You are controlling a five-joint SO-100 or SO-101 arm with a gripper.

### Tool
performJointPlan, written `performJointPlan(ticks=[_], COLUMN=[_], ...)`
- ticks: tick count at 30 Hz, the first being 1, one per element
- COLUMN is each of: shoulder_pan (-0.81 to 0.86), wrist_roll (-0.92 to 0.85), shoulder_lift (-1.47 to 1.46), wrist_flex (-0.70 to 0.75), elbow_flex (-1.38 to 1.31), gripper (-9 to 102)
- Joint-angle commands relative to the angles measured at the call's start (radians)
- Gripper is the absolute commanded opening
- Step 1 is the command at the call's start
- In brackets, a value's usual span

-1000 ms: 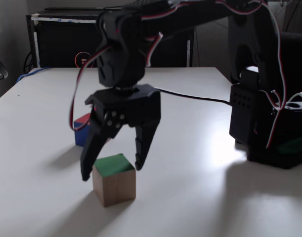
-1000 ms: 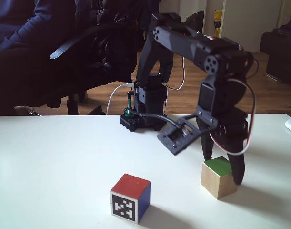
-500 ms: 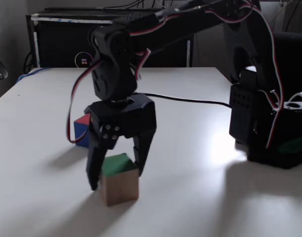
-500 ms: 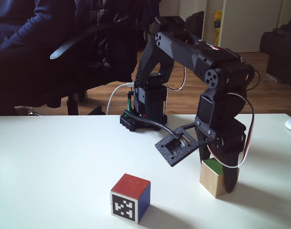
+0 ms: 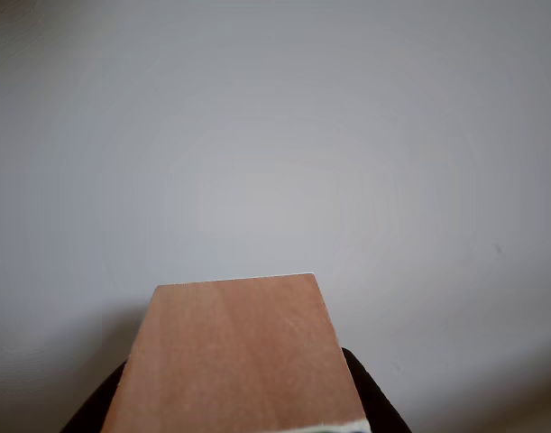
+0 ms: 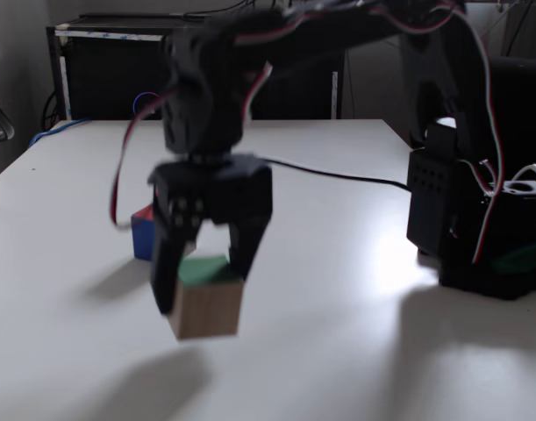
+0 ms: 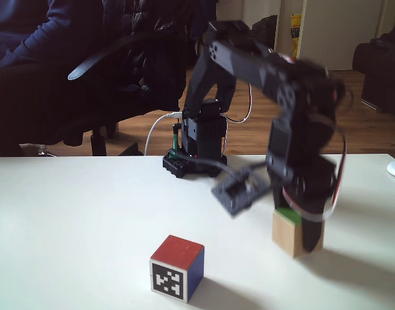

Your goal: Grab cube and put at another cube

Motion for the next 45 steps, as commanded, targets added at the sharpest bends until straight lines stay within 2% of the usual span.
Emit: performJointPlan(ticks=[1,7,15,21,29,45], shoulder_pan=[0.044,0.189,0.425,0.534,0.58,0.545], wrist_roll=[0.011,-0.023,-0.138,-0.199,-0.232,-0.19], shoulder_lift=[0.143,0.232,0.206,0.173,0.16,0.11], wrist_flex=[0.002,0.002,-0.005,0.011,0.028,0.103], elbow_flex=[-0.002,0.0,-0.054,-0.126,-0.117,-0.132], gripper=[10,10,11,11,11,12])
